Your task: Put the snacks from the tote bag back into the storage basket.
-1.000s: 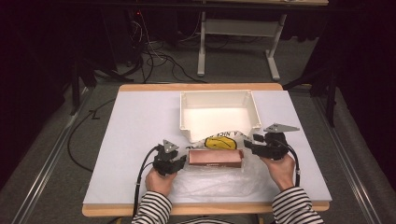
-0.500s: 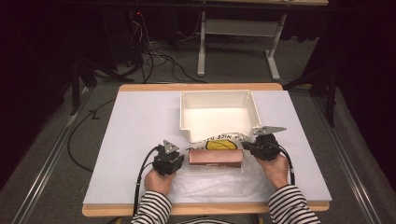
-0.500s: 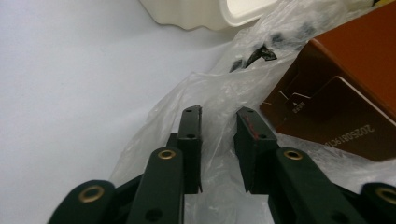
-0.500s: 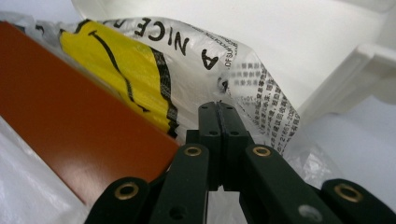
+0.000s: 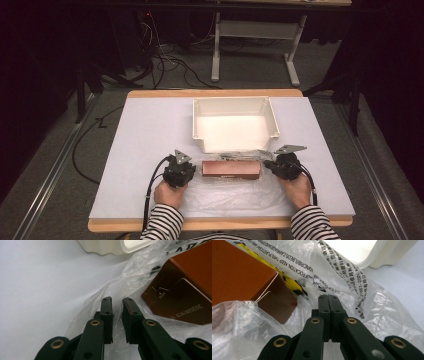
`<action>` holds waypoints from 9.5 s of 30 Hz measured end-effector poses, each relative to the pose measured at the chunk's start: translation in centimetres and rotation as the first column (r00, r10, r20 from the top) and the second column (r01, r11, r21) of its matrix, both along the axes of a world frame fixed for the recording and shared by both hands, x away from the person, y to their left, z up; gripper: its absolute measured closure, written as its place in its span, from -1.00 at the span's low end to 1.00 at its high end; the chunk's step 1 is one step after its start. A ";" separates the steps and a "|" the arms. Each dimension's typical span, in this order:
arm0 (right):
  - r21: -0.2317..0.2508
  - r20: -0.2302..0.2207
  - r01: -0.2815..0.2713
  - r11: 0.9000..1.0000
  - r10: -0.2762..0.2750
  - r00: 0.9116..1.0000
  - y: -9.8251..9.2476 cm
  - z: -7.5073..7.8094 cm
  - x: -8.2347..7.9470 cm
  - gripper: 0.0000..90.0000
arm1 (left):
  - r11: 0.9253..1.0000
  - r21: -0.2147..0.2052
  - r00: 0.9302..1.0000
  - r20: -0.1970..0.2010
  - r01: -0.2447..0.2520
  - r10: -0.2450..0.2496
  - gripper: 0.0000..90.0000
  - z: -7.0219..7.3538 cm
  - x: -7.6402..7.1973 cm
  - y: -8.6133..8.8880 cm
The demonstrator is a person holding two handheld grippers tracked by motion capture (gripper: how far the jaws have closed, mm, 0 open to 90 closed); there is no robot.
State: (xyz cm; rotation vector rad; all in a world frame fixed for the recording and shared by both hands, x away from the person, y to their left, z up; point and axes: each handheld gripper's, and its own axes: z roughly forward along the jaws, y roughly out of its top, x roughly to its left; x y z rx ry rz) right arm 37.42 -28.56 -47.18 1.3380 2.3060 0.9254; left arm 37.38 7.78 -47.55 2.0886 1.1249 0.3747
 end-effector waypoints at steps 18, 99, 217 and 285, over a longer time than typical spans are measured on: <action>0.008 0.018 -0.015 1.000 0.015 1.000 0.0 0.2 -0.4 0.83 | 0.997 -0.052 0.998 0.034 -0.050 0.052 0.14 2.2 1.2 -0.1; 0.056 0.037 -0.076 0.996 0.074 0.997 -1.5 1.6 -5.0 1.00 | 0.999 0.031 0.998 0.054 -0.035 0.033 0.08 -0.6 -1.8 1.7; 0.152 0.173 -0.160 0.975 0.133 0.976 -0.1 2.7 -5.1 0.08 | 0.997 -0.076 0.992 0.123 0.027 -0.017 0.11 0.8 -1.7 2.5; 0.051 0.082 -0.438 0.897 0.433 0.897 5.0 2.4 -1.6 -0.17 | 1.000 -0.018 0.993 0.119 -0.014 0.016 -0.01 -1.0 -0.8 1.3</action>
